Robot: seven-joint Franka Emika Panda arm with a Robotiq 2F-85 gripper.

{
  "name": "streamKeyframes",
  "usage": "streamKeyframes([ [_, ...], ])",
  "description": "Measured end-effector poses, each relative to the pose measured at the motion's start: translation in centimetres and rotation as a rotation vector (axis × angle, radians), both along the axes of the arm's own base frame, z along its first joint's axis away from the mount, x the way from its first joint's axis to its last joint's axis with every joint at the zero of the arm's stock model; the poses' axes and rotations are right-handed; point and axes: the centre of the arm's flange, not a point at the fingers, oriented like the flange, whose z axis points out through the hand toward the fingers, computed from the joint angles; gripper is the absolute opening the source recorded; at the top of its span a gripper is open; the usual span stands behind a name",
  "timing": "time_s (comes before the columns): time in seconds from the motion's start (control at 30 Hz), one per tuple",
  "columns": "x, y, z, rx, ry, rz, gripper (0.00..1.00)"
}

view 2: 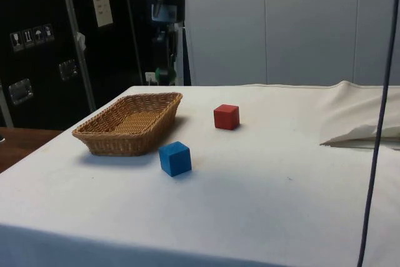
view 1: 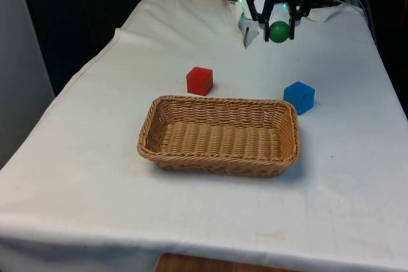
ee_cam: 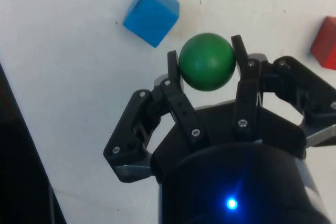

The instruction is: Place all non-red objects into the basket.

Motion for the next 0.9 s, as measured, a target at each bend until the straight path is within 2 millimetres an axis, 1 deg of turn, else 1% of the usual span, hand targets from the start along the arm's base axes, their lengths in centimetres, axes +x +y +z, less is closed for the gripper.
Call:
streamKeyframes([
  [0.07,1.0,0.2,0.0,-0.001,0.002,-0.002,0.0],
  [0.27,2.8,1.2,-0.5,-0.007,0.001,0.01,0.0],
  [0.3,3.4,1.1,-0.7,-0.01,-0.002,0.011,0.0],
  [0.47,4.3,0.9,-0.9,-0.014,-0.006,0.009,0.0],
  [0.6,5.6,0.2,-1.5,-0.017,-0.008,0.002,0.0],
  [0.63,6.2,-0.3,-1.9,-0.015,-0.007,0.002,0.0],
  [0.83,7.5,-1.4,-2.9,-0.011,-0.005,0.001,0.0],
  [0.9,8.1,-2.1,-3.5,-0.01,-0.005,-0.001,0.0],
])
